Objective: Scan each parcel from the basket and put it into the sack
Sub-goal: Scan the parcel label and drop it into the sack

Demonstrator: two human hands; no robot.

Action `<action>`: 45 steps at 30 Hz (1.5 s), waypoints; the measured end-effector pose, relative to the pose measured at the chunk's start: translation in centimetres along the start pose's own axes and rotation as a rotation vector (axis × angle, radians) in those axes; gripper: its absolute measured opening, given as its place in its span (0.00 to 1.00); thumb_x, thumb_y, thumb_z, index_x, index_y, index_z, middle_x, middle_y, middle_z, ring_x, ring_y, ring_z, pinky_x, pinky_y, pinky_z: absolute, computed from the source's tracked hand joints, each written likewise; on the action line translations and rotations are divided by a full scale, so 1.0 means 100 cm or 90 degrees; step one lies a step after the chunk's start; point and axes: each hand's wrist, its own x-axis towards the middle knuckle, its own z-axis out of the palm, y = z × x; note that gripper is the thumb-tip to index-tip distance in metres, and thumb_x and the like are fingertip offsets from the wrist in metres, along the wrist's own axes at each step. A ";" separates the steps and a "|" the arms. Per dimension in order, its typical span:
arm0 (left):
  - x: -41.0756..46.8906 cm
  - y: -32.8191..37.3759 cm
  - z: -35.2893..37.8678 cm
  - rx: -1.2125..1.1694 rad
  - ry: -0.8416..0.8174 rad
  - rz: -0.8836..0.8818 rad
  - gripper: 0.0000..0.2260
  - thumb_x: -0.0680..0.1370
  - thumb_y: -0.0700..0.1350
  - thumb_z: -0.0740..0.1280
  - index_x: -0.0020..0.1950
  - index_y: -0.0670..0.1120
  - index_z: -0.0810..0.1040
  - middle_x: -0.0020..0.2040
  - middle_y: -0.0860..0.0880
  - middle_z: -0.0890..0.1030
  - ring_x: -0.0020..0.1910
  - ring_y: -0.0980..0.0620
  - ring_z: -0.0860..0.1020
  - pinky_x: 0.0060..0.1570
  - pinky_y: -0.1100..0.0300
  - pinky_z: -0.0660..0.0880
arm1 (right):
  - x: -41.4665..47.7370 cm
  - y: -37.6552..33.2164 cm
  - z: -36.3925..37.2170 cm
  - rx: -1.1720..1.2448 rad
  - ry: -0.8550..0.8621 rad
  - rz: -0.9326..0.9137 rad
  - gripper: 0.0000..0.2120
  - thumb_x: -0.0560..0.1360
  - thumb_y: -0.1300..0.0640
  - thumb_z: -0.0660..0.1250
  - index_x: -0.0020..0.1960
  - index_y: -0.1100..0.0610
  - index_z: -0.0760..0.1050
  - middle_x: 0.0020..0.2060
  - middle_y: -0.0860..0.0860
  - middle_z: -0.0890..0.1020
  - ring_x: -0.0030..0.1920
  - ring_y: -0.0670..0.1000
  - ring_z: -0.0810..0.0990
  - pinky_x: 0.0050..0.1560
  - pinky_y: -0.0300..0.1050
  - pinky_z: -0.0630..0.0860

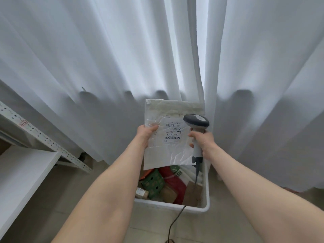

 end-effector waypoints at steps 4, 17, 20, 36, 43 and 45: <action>-0.009 0.002 0.016 0.004 0.018 0.010 0.04 0.76 0.34 0.69 0.47 0.41 0.77 0.40 0.46 0.79 0.35 0.51 0.78 0.34 0.58 0.76 | -0.023 -0.016 -0.003 -0.033 -0.100 0.020 0.03 0.74 0.68 0.65 0.46 0.63 0.75 0.35 0.56 0.77 0.26 0.49 0.74 0.24 0.37 0.70; -0.020 0.010 0.031 0.023 0.104 0.007 0.16 0.76 0.35 0.70 0.63 0.35 0.75 0.60 0.39 0.78 0.53 0.45 0.77 0.57 0.51 0.74 | -0.052 -0.029 -0.012 -0.064 -0.139 0.044 0.04 0.74 0.66 0.65 0.41 0.61 0.74 0.30 0.55 0.75 0.24 0.48 0.71 0.25 0.38 0.69; -0.022 0.011 0.031 0.028 0.114 0.004 0.18 0.75 0.36 0.70 0.64 0.35 0.74 0.61 0.40 0.78 0.56 0.44 0.77 0.55 0.54 0.73 | -0.055 -0.032 -0.013 -0.075 -0.140 0.044 0.03 0.74 0.65 0.65 0.41 0.61 0.74 0.30 0.55 0.75 0.24 0.48 0.71 0.26 0.39 0.69; -0.056 0.006 -0.044 0.047 0.174 -0.025 0.14 0.76 0.35 0.68 0.62 0.36 0.75 0.52 0.41 0.79 0.51 0.43 0.79 0.57 0.44 0.76 | -0.065 -0.014 0.033 -0.030 -0.203 0.066 0.06 0.74 0.65 0.68 0.50 0.64 0.76 0.38 0.58 0.80 0.31 0.51 0.77 0.29 0.41 0.76; -0.093 -0.021 -0.174 -0.002 0.237 -0.059 0.15 0.74 0.29 0.66 0.61 0.34 0.75 0.55 0.37 0.80 0.54 0.38 0.79 0.56 0.37 0.75 | -0.114 0.027 0.128 -0.078 -0.312 0.080 0.05 0.73 0.65 0.69 0.49 0.64 0.76 0.36 0.58 0.81 0.30 0.51 0.77 0.29 0.42 0.74; -0.104 -0.035 -0.218 -0.010 0.271 -0.065 0.17 0.72 0.28 0.64 0.60 0.34 0.75 0.57 0.36 0.79 0.55 0.37 0.79 0.57 0.38 0.75 | -0.135 0.040 0.157 -0.099 -0.342 0.083 0.04 0.73 0.66 0.68 0.47 0.64 0.76 0.35 0.57 0.80 0.29 0.51 0.76 0.30 0.42 0.73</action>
